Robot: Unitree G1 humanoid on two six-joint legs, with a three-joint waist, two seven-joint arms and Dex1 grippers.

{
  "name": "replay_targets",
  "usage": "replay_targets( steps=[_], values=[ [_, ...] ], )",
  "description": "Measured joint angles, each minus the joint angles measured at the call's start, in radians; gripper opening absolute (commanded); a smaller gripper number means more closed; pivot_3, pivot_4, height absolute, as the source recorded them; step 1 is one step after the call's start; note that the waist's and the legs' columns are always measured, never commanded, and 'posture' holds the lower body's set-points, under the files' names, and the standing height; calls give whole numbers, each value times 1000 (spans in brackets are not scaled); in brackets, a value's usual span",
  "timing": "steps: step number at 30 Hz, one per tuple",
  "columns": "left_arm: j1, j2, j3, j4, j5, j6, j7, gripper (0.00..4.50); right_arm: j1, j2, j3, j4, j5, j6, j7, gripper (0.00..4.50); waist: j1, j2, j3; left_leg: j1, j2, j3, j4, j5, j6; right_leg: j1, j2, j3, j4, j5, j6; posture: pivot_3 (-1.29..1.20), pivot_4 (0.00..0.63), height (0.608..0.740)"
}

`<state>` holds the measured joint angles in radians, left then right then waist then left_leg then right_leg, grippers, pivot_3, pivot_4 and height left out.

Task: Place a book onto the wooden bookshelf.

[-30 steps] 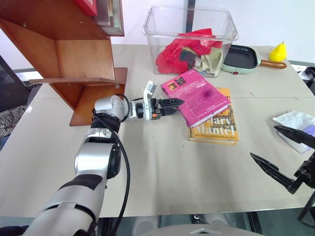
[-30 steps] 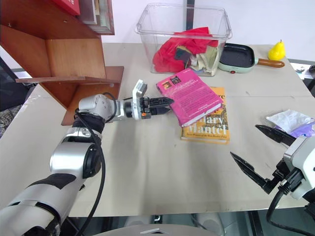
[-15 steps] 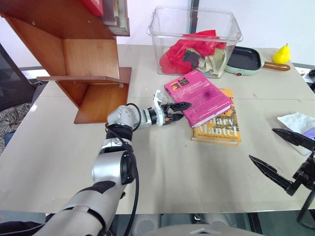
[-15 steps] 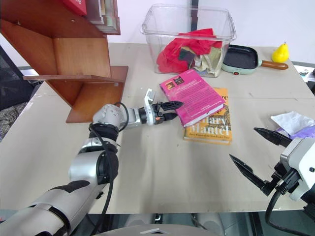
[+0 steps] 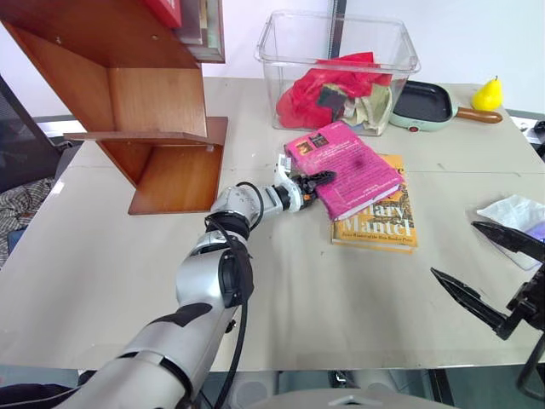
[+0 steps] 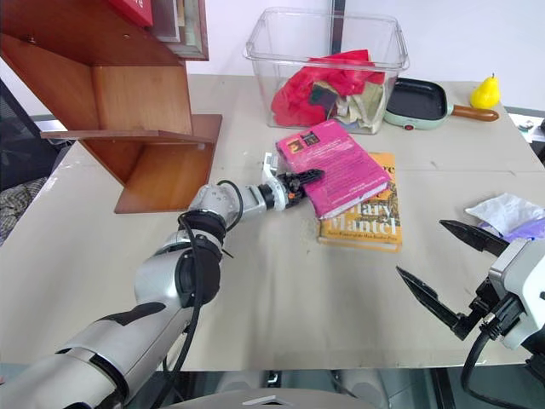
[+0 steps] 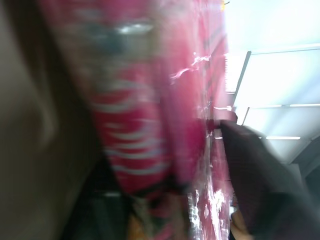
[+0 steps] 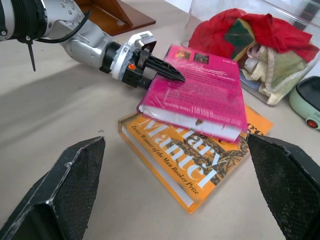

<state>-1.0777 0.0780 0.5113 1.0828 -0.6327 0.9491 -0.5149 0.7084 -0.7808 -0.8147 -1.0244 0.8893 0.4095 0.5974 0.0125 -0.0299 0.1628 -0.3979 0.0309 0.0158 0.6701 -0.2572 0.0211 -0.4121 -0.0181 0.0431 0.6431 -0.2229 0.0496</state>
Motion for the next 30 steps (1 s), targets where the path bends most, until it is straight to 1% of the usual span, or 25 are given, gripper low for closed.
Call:
replay_targets(
  steps=[1, 3, 7, 8, 9, 10, 15, 16, 17, 18, 19, 21, 23, 27, 30],
  values=[
    [-1, 0, 0, 0, -2, 4, -9, 527, 0, 0, 0, 0, 0, -4, -7, 4500, 1, 0, 0, 0, 0, 0, 0, 0, 0, 0, 0, 0, 0, 0, 0, 0, 150, 740],
    [-1, 3, 0, 0, -4, 7, -15, 278, 3, 0, 0, 0, -1, -10, -16, 4500, 0, 0, 0, 0, 0, 0, 0, 0, 0, 0, 0, 0, 0, 0, 0, 0, 150, 740],
    [14, 21, -13, -52, -10, 55, -36, 270, 3, 3, 17, 0, -5, -23, -29, 4500, -2, 0, 0, 0, 0, 0, 0, 0, 0, 0, 0, 0, 0, 0, 0, 0, 150, 740],
    [49, 30, -38, -135, -17, 98, -59, 269, -12, 7, 22, 0, -7, -23, -39, 4500, -6, 0, 0, 0, 0, 0, 0, 0, 0, 0, 0, 0, 0, 1, -1, 0, 150, 740],
    [56, 32, -43, -157, -20, 107, -67, 268, -18, 9, 24, 0, -8, -23, -40, 4500, -7, 0, 0, -1, 1, 0, 0, 0, 0, -1, 0, 0, 0, 1, -2, 0, 150, 740],
    [78, 36, -59, -220, -25, 130, -78, 268, -31, 9, 31, 0, -9, -22, -44, 4500, -8, 0, 0, -1, 1, 0, 0, 0, 0, -1, 0, 0, 0, 1, -2, 0, 150, 740],
    [168, 65, -164, -604, -72, 202, -133, 260, -97, 13, 68, 7, -25, -19, -57, 4500, -7, 0, 0, -1, 1, 0, 0, 0, 0, -1, 0, 0, 0, 1, -2, 0, 150, 740],
    [201, 93, -223, -739, -77, 196, -163, 259, -113, 13, 78, 15, -32, -19, -55, 4500, -7, 0, 0, -1, 1, 0, 0, 0, 0, -1, 0, 1, 0, 1, -2, 0, 150, 740],
    [212, 110, -256, -809, -77, 190, -184, 257, -118, 14, 82, 23, -37, -19, -55, 4500, -6, 0, 0, -1, 1, 1, 0, 0, 0, -1, 0, 1, 0, 1, -2, 0, 150, 740],
    [229, 147, -319, -916, -72, 157, -220, 257, -129, 14, 95, 36, -46, -19, -51, 4500, -4, 0, 0, -1, 1, 1, 0, 0, 0, -1, 0, 1, 0, 1, -2, 0, 150, 740],
    [234, 166, -354, -975, -65, 132, -245, 256, -138, 14, 100, 46, -52, -19, -48, 4500, 0, 1, 0, 0, 1, 1, 0, 0, 0, -1, 0, 1, 0, 1, -2, 0, 150, 740],
    [257, 221, -437, -1077, -20, 38, -295, 255, -163, 13, 112, 66, -69, -19, -38, 4500, 1, 1, 0, 1, 1, 1, 0, 0, 0, 0, 0, 2, 0, 0, -4, 0, 150, 740],
    [284, 270, -509, -1134, 48, -70, -328, 255, -189, 13, 135, 83, -81, -20, -32, 4500, 1, 1, 0, 1, 1, 2, 0, 0, 0, 0, 0, 2, 0, -1, -6, 0, 150, 740],
    [303, 326, -592, -1177, 191, -297, -341, 255, -243, 9, 180, 134, -110, -19, -3, 4500, 1, 1, 0, 1, 1, 3, 1, 0, 0, 0, 0, 3, 0, -1, -6, 0, 150, 740],
    [288, 346, -629, -1174, 301, -449, -325, 255, -278, 0, 190, 179, -133, -20, 24, 4500, 1, 1, 0, 1, 0, 3, 1, 0, 0, 0, 0, 3, 0, -1, -6, 0, 150, 740]
  ],
)
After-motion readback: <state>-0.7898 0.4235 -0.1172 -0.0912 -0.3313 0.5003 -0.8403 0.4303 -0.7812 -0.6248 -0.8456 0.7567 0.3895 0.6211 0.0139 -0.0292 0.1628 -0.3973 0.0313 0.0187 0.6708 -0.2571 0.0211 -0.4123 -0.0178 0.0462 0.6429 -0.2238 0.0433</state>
